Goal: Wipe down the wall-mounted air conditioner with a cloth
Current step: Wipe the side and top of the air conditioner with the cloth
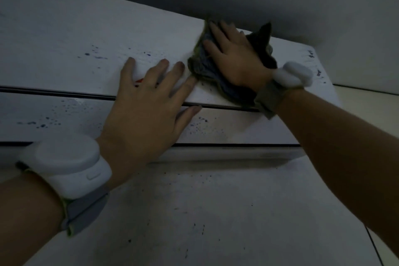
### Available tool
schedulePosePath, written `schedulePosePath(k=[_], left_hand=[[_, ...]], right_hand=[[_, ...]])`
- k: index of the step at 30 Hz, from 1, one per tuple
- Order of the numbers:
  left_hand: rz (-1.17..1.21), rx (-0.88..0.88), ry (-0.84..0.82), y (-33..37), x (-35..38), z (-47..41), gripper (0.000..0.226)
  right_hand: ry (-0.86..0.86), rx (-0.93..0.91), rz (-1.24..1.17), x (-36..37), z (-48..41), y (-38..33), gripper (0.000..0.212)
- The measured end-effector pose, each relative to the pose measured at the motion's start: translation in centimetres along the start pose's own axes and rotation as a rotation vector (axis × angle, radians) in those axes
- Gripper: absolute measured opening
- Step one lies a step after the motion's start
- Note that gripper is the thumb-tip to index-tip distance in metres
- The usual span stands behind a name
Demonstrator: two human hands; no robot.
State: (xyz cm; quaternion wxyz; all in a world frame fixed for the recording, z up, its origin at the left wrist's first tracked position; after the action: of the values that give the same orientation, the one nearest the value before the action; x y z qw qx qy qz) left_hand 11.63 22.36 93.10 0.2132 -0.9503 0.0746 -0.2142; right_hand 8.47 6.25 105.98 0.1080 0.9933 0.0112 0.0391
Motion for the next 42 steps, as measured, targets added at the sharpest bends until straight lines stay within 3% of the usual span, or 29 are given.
schedulePosePath(k=[7, 16, 24, 28, 32, 38, 42], left_hand=[[-0.003, -0.039, 0.052, 0.2, 0.2, 0.2, 0.058], [-0.063, -0.088, 0.03, 1.1, 0.0, 0.7, 0.055], [-0.099, -0.126, 0.017, 1.7, -0.2, 0.8, 0.054], [-0.08, -0.139, 0.041, 1.8, -0.3, 0.8, 0.053], [-0.076, -0.15, 0.04, 1.6, -0.3, 1.1, 0.054], [-0.064, -0.077, -0.009, 0.8, -0.7, 0.6, 0.055], [-0.049, -0.008, -0.019, 0.2, -1.4, 0.7, 0.054]], right_hand=[[-0.049, -0.001, 0.014, 0.2, -2.9, 0.2, 0.064], [-0.026, -0.381, -0.083, -0.8, 8.4, -1.0, 0.062], [-0.026, -0.592, 0.057, -2.2, 13.3, 5.8, 0.066], [0.022, -0.505, 0.101, -3.0, 15.6, 10.8, 0.066], [0.141, -0.282, 0.058, -3.1, 17.7, 13.1, 0.063], [0.391, 0.086, 0.038, -0.9, 17.8, 7.8, 0.059], [0.487, 0.16, 0.032, 0.4, 16.1, 2.6, 0.059]])
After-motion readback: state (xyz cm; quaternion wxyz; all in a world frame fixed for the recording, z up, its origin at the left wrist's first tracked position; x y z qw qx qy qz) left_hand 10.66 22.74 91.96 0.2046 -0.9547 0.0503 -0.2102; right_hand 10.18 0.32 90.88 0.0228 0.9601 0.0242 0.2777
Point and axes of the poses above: each hand's wrist, its own z-axis away from the middle knuckle, its own x-axis out of the palm, y = z × x, the point moved 6 cm from there along -z, towards the middle knuckle, and after that the axes turned 7 degrees about y, right-handed, at the moved point
